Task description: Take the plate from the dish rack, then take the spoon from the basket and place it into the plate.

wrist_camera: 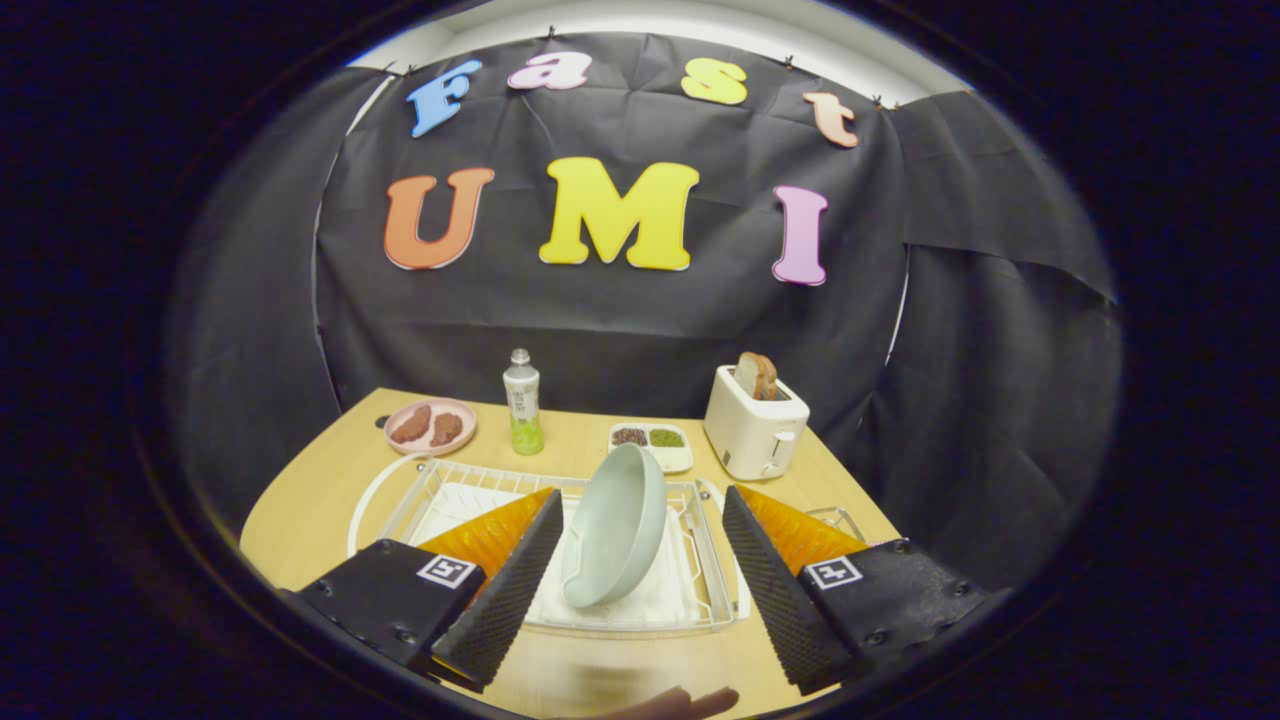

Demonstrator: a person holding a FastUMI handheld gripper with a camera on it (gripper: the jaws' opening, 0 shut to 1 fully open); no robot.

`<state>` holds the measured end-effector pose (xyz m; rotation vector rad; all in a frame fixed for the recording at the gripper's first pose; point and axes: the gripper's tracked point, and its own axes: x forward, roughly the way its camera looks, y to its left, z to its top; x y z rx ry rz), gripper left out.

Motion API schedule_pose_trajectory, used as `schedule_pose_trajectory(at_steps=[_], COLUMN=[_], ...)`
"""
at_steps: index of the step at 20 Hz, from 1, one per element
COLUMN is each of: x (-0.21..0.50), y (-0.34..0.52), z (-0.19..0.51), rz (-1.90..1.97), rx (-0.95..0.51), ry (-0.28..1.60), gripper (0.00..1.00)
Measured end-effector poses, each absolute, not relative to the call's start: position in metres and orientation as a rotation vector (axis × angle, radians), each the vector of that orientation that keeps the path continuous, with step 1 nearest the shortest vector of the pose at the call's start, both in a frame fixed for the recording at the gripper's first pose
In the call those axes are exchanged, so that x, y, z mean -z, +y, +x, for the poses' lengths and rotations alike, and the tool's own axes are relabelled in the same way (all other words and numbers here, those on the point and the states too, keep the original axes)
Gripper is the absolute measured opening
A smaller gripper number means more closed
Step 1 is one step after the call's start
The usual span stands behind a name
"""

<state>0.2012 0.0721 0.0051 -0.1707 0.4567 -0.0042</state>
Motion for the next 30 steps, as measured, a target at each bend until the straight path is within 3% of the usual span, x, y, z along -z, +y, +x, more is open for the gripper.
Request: schedule_pose_trajectory(at_steps=[5,16,18,23,28,30], x=[0.012,0.014,0.019,0.034,0.045,0.044], y=[0.075,0.044,0.04,0.037,0.052,0.056], z=[0.24,0.291,0.294,0.305,0.306,0.305], rz=[-0.231,-0.512,-0.533,-0.553,-0.568,-0.509], rx=[0.038,0.278,0.276,0.259,0.198,0.178], ry=[0.627,0.964,1.013,1.102,1.172,1.165], gripper=[1.0,1.0,0.87,0.74,0.31,0.28])
